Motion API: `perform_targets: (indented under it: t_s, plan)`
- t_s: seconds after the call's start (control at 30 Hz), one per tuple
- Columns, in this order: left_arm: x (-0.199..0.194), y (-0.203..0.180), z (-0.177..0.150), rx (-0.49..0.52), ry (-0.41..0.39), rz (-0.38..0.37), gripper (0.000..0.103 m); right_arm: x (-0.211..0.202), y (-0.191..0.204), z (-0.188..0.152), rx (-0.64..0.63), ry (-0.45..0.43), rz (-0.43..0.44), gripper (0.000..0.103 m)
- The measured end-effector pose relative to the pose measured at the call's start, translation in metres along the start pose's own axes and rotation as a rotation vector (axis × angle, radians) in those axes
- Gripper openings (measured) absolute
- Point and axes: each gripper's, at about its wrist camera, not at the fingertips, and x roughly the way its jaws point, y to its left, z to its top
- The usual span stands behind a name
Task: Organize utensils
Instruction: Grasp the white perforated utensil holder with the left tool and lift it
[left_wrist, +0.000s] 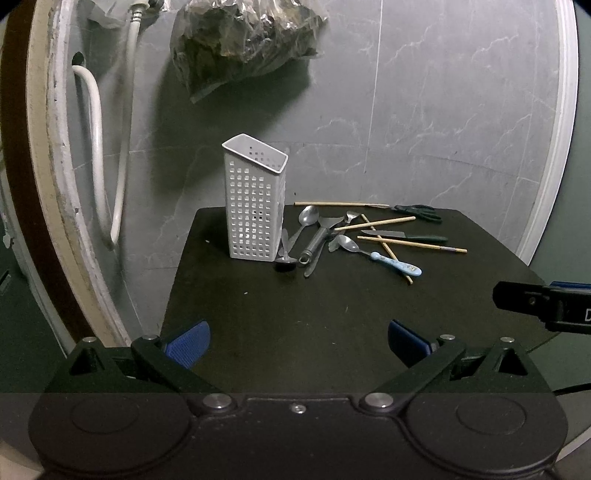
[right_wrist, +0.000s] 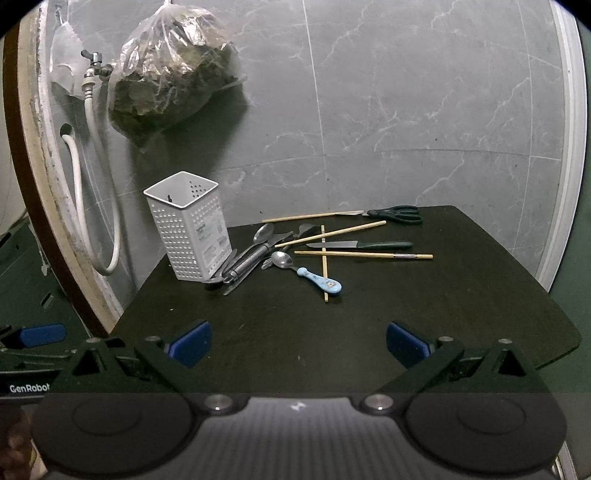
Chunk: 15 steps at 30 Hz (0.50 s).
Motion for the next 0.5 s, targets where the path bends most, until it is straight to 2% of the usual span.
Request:
perform_targets:
  t_s: [0.2, 0.33, 0.5]
  plan:
    - [0.009, 0.002, 0.003, -0.007, 0.003, 0.010, 0.102, 0.009, -0.002, 0.002, -0.001, 0.012, 0.000, 0.103]
    - [0.026, 0.006, 0.012, -0.024, -0.029, 0.062, 0.102, 0.020, -0.005, 0.010, -0.026, 0.009, -0.005, 0.103]
    - [0.062, 0.010, 0.035, 0.004, -0.065, 0.141, 0.102, 0.051, -0.015, 0.031, -0.041, 0.016, 0.017, 0.103]
